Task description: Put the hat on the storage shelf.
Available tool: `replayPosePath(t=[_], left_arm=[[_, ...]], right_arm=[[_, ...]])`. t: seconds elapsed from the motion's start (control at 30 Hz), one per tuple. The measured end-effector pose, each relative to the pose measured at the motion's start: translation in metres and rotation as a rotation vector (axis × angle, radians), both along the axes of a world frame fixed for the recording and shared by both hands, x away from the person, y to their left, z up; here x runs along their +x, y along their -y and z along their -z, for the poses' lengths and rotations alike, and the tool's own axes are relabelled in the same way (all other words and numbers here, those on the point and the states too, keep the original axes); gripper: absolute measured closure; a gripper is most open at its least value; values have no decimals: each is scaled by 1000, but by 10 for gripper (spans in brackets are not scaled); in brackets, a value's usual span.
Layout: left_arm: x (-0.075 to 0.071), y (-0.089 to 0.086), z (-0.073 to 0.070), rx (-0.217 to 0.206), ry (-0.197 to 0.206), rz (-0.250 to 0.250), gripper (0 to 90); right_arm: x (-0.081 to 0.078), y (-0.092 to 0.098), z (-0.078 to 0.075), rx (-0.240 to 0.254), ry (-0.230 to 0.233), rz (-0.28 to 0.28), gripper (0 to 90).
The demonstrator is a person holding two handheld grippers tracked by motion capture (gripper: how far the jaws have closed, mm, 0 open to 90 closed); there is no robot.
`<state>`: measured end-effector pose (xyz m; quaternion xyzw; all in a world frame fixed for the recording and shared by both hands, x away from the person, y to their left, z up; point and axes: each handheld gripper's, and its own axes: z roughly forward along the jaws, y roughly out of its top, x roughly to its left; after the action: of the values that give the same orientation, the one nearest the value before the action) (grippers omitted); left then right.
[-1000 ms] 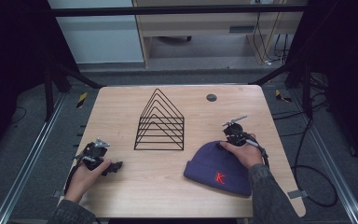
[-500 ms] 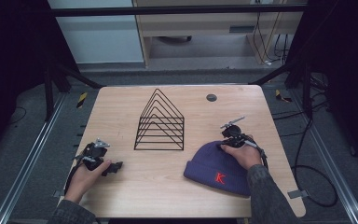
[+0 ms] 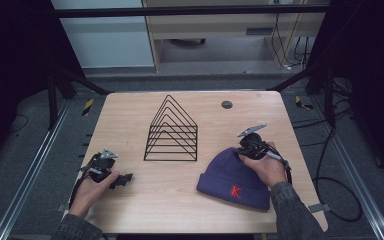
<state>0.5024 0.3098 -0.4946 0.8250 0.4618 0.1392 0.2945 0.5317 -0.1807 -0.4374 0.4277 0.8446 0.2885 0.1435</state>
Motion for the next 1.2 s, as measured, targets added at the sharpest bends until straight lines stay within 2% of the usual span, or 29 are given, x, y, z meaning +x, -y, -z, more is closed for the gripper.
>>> replayPosePath(t=[0.03, 0.07, 0.1, 0.13, 0.2, 0.23, 0.27, 0.4, 0.43, 0.53, 0.57, 0.6, 0.77, 0.83, 0.9, 0.97, 1.1, 1.13, 1.17, 1.2], left_arm=[[1, -1, -1, -20, 9, 5, 39], [1, -1, -2, -25, 14, 7, 39], [1, -1, -5, -26, 36, -3, 26], [1, -1, -5, -26, 36, -3, 28], [0, -2, -9, -47, 51, 8, 28], [-1, -3, -10, -48, 55, 12, 28], [-1, -3, -11, -45, 59, 13, 32], [-2, -3, -14, -54, 78, 19, 37], [-2, -3, -15, -57, 82, 18, 37], [-4, -3, -17, -49, 97, 28, 38], [-5, -3, -18, -59, 102, 25, 38], [-5, -2, -19, -63, 108, 26, 38], [-9, 1, -27, -74, 141, 37, 46], [-15, 5, -38, -105, 202, 51, 57], [-19, 8, -49, -142, 244, 62, 57], [-20, 11, -64, -152, 278, 72, 60], [-18, 17, -92, -167, 300, 84, 64], [-16, 21, -107, -164, 304, 94, 64], [-16, 21, -107, -164, 304, 94, 62], [-15, 25, -116, -159, 304, 106, 62]], right_arm=[[-9, -2, -14, 17, 41, -23, 786], [-9, -2, -14, 17, 41, -23, 786], [-16, -3, -25, 32, 73, -40, 786], [-16, -3, -25, 32, 73, -40, 786], [-27, -5, -43, 47, 114, -78, 786], [-27, -5, -43, 47, 114, -78, 786], [-33, -5, -55, 53, 137, -95, 786], [-46, -6, -76, 85, 182, -123, 787], [-46, -6, -76, 85, 182, -123, 787], [-50, -10, -92, 79, 221, -160, 787], [-50, -10, -95, 79, 230, -165, 787], [-49, -9, -102, 91, 248, -168, 787], [-43, -8, -114, 93, 268, -163, 788], [-41, -7, -120, 94, 274, -156, 787], [-39, -4, -128, 116, 290, -152, 787], [-39, -2, -140, 134, 313, -150, 788], [-40, 1, -150, 148, 331, -144, 787], [-39, 1, -153, 153, 333, -141, 787], [-38, 2, -154, 154, 337, -143, 787], [-38, 2, -154, 154, 337, -143, 787]])
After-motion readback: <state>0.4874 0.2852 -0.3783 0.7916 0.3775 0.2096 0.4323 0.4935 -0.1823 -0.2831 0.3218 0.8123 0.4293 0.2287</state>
